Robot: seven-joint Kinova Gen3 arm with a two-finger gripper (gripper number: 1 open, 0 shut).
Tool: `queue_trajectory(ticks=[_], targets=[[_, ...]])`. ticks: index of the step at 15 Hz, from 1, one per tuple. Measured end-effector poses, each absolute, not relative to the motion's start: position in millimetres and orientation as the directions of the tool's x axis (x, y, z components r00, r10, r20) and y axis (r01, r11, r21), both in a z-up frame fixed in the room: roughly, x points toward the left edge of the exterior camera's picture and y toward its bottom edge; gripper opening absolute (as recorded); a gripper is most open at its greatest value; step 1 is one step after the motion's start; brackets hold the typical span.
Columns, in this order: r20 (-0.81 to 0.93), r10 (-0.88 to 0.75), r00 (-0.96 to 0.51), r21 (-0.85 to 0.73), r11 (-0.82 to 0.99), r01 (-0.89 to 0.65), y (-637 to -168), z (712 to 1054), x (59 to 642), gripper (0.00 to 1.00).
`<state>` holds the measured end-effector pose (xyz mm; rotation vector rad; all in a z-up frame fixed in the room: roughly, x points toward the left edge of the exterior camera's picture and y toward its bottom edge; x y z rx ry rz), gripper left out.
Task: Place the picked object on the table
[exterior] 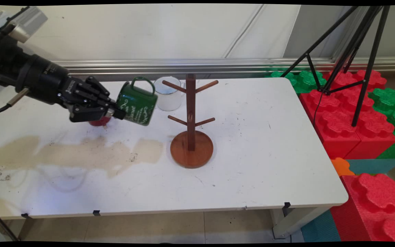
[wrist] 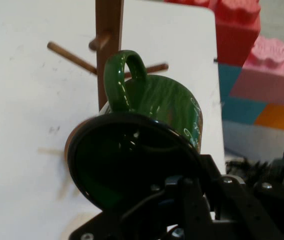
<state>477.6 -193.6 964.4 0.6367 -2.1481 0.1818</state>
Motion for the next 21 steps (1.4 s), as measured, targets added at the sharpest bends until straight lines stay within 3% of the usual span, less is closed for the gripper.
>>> queue_trajectory(ticks=[11,21], targets=[[0.646,-0.355,-0.676,-0.047,0.865,-0.500,-186,949,520,0.00],[0.459,-0.266,-0.848,-0.198,0.899,-0.390,-179,914,546,0.00]])
